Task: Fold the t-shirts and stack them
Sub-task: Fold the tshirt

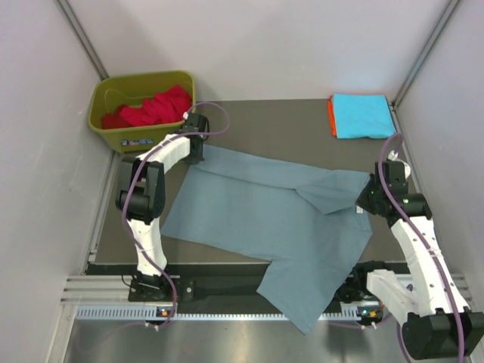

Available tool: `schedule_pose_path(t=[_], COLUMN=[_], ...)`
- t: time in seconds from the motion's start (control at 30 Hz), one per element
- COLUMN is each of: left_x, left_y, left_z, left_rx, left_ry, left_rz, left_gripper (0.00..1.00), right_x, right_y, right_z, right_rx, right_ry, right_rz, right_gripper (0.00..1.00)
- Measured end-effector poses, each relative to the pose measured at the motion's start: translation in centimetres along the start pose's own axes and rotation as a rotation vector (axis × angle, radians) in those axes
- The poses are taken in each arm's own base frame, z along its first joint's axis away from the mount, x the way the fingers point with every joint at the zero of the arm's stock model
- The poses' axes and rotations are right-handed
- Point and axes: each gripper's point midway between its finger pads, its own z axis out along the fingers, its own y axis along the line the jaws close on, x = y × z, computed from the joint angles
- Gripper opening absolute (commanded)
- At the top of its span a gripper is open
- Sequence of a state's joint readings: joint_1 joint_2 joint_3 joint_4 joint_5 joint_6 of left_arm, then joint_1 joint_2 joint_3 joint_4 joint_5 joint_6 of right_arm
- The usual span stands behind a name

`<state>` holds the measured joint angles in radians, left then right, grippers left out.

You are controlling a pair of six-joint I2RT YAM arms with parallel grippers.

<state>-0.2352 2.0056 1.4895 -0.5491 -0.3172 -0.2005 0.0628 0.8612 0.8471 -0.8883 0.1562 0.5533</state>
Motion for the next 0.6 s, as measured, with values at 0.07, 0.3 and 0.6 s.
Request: schedule_pose_path(t=[0.07,0.3,0.6], left_x=[0.0,-0.1,-0.1], left_y=[0.0,0.1,0.0], left_z=[0.0,0.0,0.0], left_rx=[-0.003,-0.009,-0.008], left_ry=[-0.002,-0.005,-0.005], left_rz=[-0.002,-0.004,-0.004], left_gripper=[0.0,0.0,0.0], right_x=[-0.2,-0.9,-0.1], right_y=[0.0,0.1,-0.5], right_z=[-0.3,-1.4,-1.6], right_rx=[0.002,-0.004,0.013], right_ry=[-0.003,-0.021,0.006], right_rz=[-0.004,-0.011,-0.023], right_gripper=[0.0,0.0,0.0])
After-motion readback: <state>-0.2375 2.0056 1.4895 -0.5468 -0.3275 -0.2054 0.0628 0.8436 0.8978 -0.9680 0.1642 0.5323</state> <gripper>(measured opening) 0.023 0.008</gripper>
